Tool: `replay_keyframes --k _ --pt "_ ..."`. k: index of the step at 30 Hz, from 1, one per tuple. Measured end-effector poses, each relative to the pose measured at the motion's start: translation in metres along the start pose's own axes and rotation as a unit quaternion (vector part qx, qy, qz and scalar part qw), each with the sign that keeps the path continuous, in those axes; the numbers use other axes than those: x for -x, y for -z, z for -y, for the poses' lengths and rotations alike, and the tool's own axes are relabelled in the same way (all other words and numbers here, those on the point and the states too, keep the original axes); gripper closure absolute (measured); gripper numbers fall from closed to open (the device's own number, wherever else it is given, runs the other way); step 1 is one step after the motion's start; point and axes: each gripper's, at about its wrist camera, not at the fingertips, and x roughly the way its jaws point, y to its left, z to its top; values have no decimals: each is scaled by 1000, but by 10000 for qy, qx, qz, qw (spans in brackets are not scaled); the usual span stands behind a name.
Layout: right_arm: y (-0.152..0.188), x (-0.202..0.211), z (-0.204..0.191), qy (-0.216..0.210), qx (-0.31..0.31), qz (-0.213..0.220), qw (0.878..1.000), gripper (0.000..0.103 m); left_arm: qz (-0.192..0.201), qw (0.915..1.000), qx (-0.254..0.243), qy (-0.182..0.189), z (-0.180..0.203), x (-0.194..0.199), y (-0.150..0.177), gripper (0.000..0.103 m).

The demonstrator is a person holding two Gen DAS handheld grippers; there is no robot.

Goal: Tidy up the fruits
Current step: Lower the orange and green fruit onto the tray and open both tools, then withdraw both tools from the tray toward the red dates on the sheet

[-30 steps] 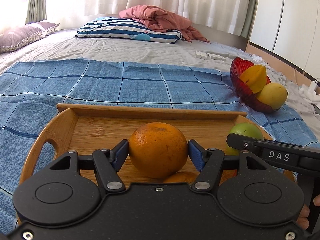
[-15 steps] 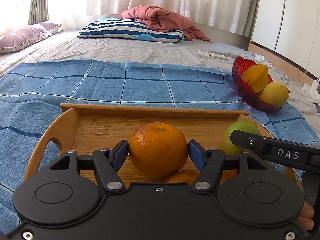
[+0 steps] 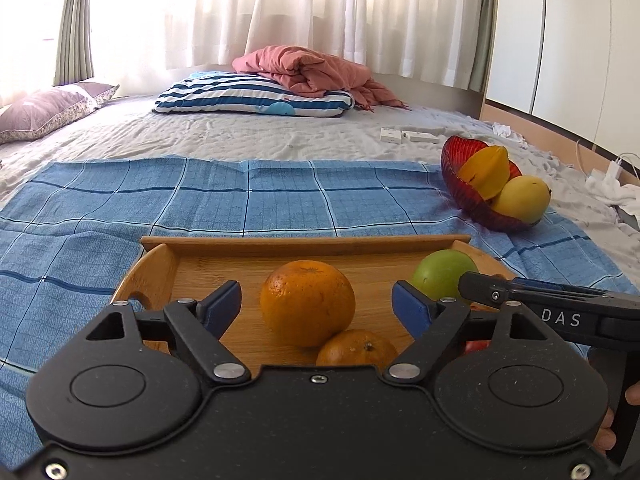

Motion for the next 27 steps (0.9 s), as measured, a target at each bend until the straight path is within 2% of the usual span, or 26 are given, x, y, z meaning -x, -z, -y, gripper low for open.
replay_keyframes --k 4,8,12,20,27 --pt "10 19 -6 138 228 133 9996 13 155 9998 -91 -30 1 22 12 16" --pt "22 40 -17 262 452 250 9983 12 378 9991 -173 -37 2 51 27 10" --pt "37 62 -27 303 622 472 9965 9 447 9988 -186 67 3 74 40 9" --pt "73 99 -24 416 347 745 9957 9 631 9979 -157 65 5 116 75 6" --pt "94 124 -12 77 -103 841 9964 2 600 9981 -142 -62 0 137 112 6"
